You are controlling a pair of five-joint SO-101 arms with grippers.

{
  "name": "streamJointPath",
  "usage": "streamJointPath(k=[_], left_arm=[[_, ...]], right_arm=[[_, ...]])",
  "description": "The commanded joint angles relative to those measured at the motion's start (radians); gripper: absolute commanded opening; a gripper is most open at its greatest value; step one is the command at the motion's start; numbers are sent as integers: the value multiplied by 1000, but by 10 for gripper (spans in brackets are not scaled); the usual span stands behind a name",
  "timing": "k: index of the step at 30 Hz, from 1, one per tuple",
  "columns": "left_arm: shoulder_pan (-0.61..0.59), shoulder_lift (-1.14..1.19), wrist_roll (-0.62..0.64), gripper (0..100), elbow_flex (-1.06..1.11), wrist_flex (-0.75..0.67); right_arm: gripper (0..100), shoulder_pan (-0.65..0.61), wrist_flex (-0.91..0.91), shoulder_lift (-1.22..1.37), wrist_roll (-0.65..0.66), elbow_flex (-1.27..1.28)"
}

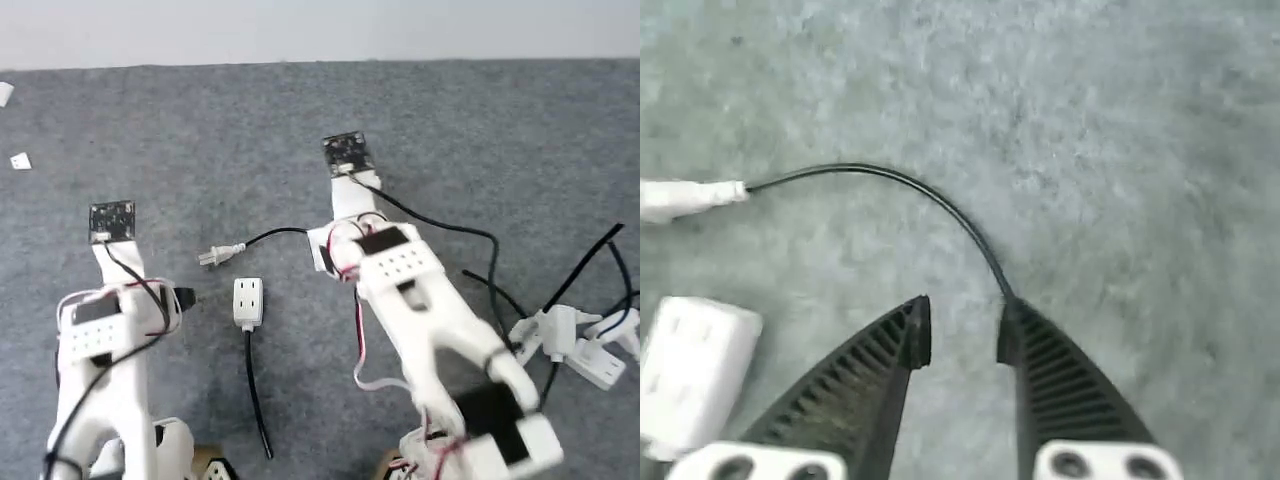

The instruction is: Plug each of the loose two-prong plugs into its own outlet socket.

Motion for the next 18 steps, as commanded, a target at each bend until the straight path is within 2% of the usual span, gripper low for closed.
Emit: streamJointPath(k=[1, 9, 18], left_arm=[[-12, 140, -9, 285, -133, -28], [-9, 226, -12, 285, -185, -21], [-8, 227, -12, 285, -183, -20]], right_arm=[[124, 42, -13, 140, 144, -143], [105, 13, -12, 341, 463, -298], [104, 19, -12, 357, 546, -305]])
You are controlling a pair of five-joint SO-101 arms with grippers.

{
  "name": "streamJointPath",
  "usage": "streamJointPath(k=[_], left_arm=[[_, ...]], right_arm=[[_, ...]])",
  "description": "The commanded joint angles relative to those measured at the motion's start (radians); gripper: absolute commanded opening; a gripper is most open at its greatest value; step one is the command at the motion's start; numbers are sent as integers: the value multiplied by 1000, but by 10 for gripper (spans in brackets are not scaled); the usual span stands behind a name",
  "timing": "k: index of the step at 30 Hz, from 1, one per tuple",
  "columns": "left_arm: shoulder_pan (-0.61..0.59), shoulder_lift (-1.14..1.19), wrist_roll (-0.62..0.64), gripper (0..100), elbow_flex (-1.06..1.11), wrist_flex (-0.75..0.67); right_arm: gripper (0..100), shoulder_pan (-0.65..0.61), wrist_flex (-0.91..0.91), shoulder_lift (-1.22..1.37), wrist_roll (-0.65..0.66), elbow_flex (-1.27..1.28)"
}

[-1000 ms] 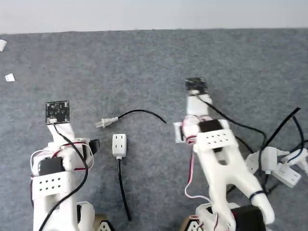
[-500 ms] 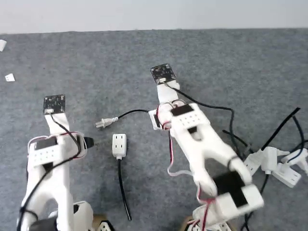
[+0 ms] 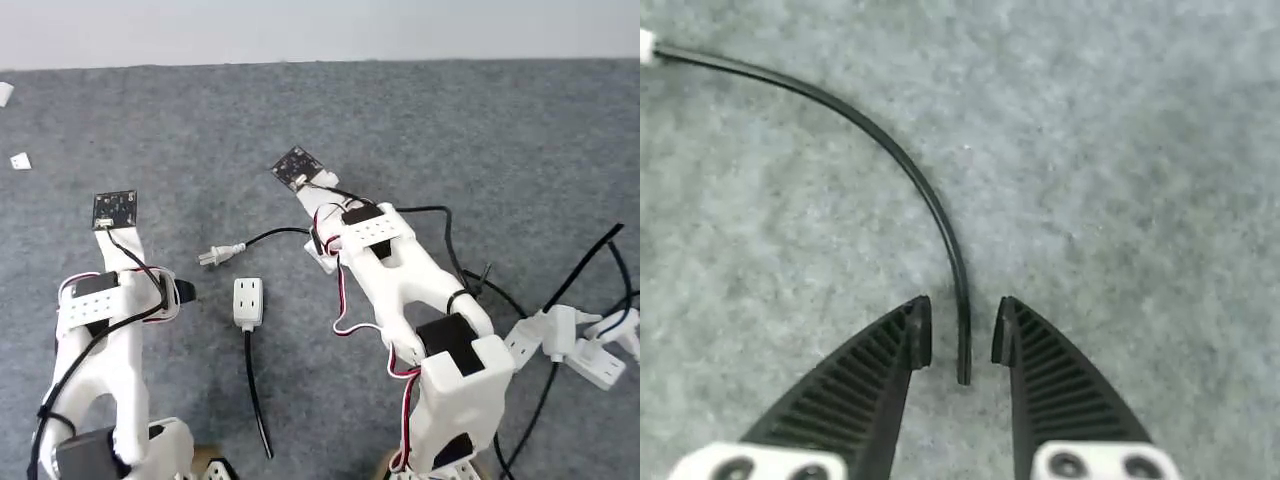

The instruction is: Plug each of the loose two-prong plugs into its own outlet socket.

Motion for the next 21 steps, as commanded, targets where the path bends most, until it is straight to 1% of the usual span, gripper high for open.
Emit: streamJointPath(k=[1, 12, 17, 19, 21], left_arm=[[-5, 3, -8, 285, -44, -20], [-5, 6, -8, 285, -44, -20], [-5, 8, -8, 285, -47, 3], [-5, 8, -8, 285, -47, 5], [-5, 8, -8, 285, -47, 5]], right_arm=[[104, 7, -8, -5, 58, -57], [103, 7, -8, -2, 75, -57], [102, 12, 76, 19, 78, -106], [79, 13, 131, 61, 78, -166], [20, 13, 199, 114, 78, -250]])
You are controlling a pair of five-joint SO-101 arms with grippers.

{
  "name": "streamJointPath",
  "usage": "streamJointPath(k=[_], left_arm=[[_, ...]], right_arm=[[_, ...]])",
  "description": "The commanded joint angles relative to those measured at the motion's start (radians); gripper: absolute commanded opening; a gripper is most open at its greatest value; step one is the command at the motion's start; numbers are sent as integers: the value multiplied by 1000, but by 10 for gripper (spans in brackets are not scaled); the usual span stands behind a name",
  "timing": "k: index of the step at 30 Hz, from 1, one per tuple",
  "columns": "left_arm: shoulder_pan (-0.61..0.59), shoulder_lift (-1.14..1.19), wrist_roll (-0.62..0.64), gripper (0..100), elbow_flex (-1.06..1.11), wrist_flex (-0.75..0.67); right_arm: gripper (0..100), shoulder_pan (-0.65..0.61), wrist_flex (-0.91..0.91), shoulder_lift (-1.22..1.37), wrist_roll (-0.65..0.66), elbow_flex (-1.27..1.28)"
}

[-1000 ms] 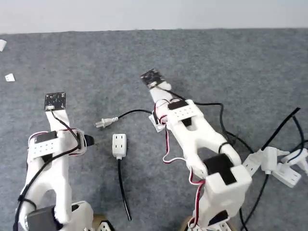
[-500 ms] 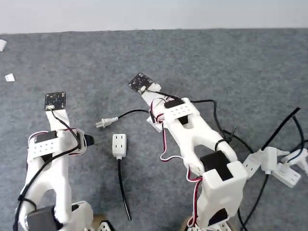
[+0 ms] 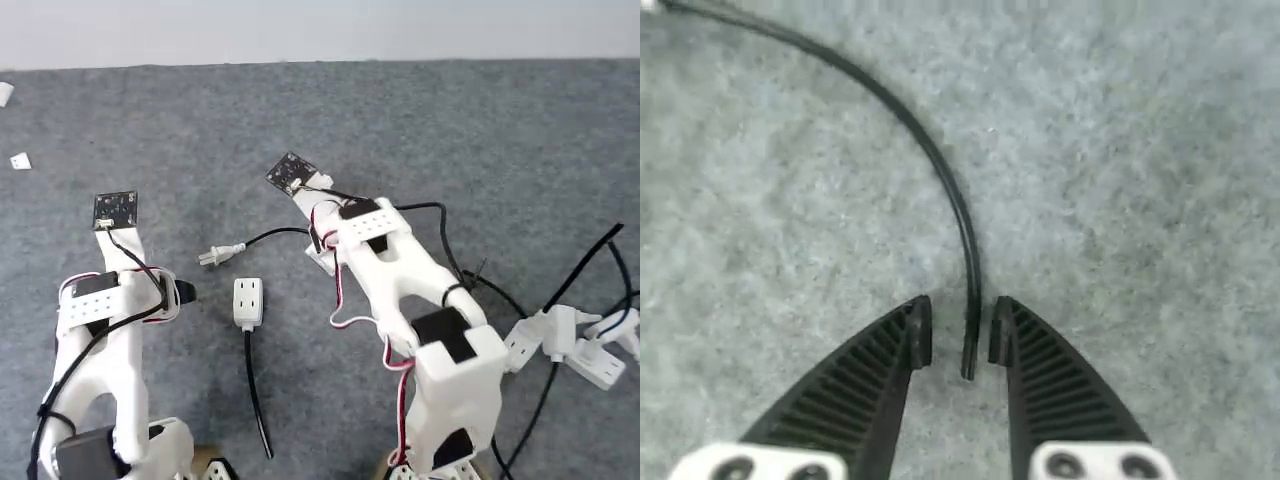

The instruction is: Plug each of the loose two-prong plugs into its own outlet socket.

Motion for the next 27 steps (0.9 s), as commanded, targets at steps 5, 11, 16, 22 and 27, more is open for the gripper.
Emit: streamJointPath(k=[5, 11, 16, 22, 27], left_arm=[[-5, 2, -8, 285, -47, 3], [-3, 2, -8, 285, -50, -3], [-5, 2, -9, 284, -48, -28], [-3, 3, -9, 284, -50, -57], [-3, 3, -8, 284, -50, -63]], right_arm=[[9, 22, 252, 145, -8, -315], [9, 64, 331, 97, -118, -321], [9, 113, 470, -45, -184, -316], [9, 185, 601, -220, -201, -316], [9, 242, 705, -407, -195, -316]])
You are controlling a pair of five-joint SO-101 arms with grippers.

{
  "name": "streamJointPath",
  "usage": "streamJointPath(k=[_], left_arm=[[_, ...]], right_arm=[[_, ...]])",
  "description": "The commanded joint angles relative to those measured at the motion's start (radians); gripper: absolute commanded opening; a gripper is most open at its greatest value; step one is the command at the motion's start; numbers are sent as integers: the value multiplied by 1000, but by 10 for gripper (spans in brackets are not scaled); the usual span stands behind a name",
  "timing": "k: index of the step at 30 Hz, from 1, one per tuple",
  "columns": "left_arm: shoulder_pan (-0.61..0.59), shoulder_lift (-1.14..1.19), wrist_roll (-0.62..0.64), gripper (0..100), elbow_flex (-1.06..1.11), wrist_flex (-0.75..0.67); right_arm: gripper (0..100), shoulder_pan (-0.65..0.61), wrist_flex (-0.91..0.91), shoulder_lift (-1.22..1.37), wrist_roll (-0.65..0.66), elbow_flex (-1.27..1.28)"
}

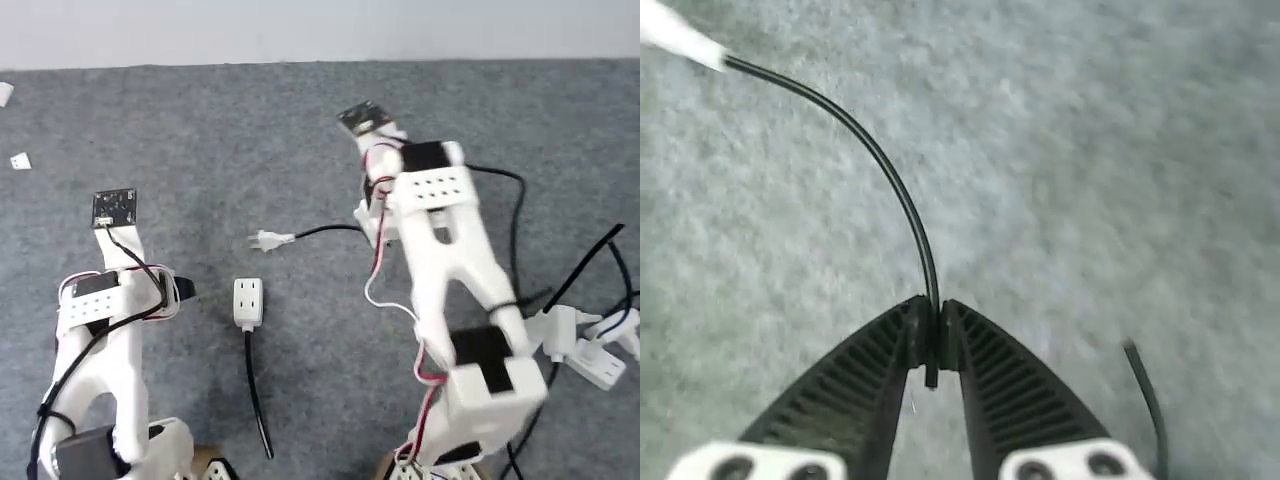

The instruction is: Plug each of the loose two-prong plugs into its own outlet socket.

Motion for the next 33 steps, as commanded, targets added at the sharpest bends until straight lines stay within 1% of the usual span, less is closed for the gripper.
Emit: streamJointPath(k=[1, 4, 8, 12, 15, 18, 21, 23, 25, 28, 30, 33], left_arm=[[-3, 0, -6, 284, -50, -26], [-3, 0, -6, 284, -50, -26], [-3, 0, -8, 284, -50, -26], [-6, -3, -8, 284, -45, -25], [-8, -5, -8, 284, -44, -23], [-8, -5, -8, 284, -44, -21], [-8, -5, -8, 284, -44, -21], [-8, -5, -8, 284, -44, -21], [-8, -6, -8, 284, -44, -21], [-8, -6, -8, 284, -44, -23], [-8, -6, -8, 284, -44, -25], [-6, -6, -8, 284, -44, -25]], right_arm=[[9, 54, 81, -186, -5, -37], [9, 102, 174, -294, 26, -37], [8, 151, 323, -404, 160, -32], [8, 240, 291, -430, 176, 41], [8, 291, 220, -352, 173, 69], [8, 332, 104, -225, 132, 64], [8, 357, -18, -85, 101, 20], [8, 367, -59, 8, 75, -48], [8, 367, -67, 101, 61, -129], [17, 364, -28, 225, 60, -250], [52, 360, 12, 294, 46, -333], [108, 364, 56, 357, -86, -462]])
